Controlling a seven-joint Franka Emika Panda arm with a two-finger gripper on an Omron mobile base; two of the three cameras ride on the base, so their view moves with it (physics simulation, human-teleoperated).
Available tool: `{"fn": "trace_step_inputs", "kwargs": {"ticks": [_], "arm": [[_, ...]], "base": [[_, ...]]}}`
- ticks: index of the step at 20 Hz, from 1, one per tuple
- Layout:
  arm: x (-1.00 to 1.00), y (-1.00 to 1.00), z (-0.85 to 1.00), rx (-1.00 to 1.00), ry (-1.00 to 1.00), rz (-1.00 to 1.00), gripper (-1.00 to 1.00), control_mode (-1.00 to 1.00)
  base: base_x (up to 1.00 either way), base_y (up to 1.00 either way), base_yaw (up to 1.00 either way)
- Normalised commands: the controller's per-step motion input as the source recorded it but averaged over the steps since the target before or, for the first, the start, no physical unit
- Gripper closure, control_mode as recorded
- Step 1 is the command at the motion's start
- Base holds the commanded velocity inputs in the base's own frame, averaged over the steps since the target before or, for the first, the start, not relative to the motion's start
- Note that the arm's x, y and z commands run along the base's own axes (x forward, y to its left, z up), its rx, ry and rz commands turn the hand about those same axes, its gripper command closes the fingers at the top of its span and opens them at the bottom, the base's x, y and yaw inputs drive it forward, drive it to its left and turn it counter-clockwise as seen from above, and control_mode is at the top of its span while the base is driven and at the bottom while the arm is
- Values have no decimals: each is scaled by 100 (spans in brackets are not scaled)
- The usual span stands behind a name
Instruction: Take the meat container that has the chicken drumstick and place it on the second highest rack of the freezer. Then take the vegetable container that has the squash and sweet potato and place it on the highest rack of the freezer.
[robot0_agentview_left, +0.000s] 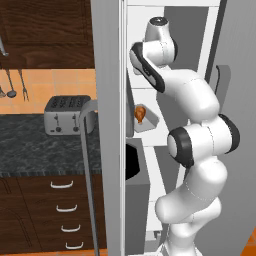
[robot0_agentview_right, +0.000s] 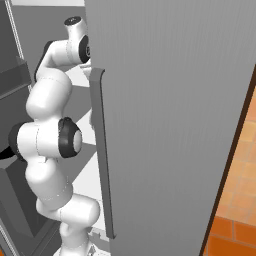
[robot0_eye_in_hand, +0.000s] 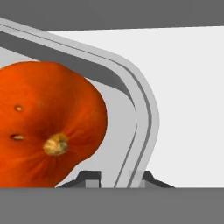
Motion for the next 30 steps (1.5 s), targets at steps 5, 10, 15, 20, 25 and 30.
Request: {"fn": "trace_step_inputs", "kwargs": {"ticks": [5,10,15,20,25,30], "arm": [[0,0,0,0,0,0,-100,-100],[-1,0,0,0,0,0,-100,-100],[-72,0,0,0,-20,1,-100,-100],[-100,0,0,0,-15,0,-100,-100],[-100,-4,0,1,-9,0,-100,-100],[-100,-3,-13,3,-4,0,-100,-100]], "base": [[0,0,0],[0,0,0],[0,0,0],[0,0,0],[0,0,0],[0,0,0]]}}
